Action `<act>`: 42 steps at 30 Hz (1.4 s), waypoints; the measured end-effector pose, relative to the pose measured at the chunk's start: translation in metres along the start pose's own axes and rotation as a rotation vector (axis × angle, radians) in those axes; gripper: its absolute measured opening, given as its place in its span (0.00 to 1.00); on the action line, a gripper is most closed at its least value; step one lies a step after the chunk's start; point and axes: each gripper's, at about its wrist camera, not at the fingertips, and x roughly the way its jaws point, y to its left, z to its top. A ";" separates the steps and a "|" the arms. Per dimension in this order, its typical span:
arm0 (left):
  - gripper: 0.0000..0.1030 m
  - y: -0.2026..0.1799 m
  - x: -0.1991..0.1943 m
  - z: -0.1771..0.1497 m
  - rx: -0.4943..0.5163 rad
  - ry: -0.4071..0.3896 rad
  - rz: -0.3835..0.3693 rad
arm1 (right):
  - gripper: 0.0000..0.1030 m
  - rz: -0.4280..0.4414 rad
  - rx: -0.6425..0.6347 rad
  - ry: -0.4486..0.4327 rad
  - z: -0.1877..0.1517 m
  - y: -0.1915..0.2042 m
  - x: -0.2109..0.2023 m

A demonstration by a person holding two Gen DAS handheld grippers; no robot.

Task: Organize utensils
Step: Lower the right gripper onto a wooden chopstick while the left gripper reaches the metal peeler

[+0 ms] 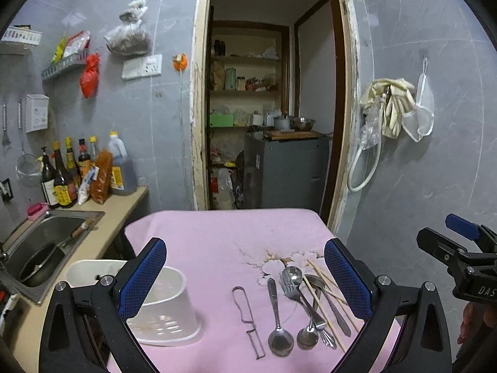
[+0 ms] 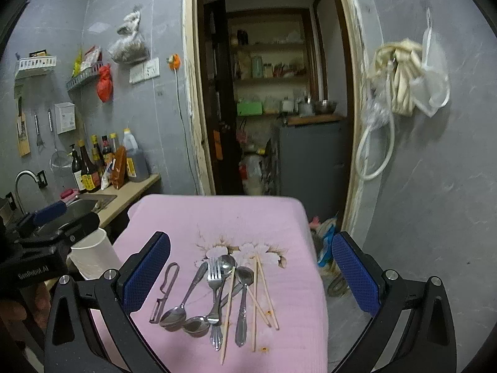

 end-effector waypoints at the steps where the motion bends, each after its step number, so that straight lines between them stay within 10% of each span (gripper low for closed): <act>1: 0.99 -0.003 0.009 -0.001 -0.001 0.021 -0.006 | 0.99 0.004 0.007 0.012 -0.002 -0.001 0.006; 21: 0.68 -0.022 0.150 -0.049 -0.087 0.385 0.063 | 0.36 0.102 0.063 0.430 -0.057 -0.034 0.186; 42: 0.41 0.005 0.229 -0.082 -0.181 0.703 0.157 | 0.16 0.154 -0.060 0.703 -0.090 -0.019 0.268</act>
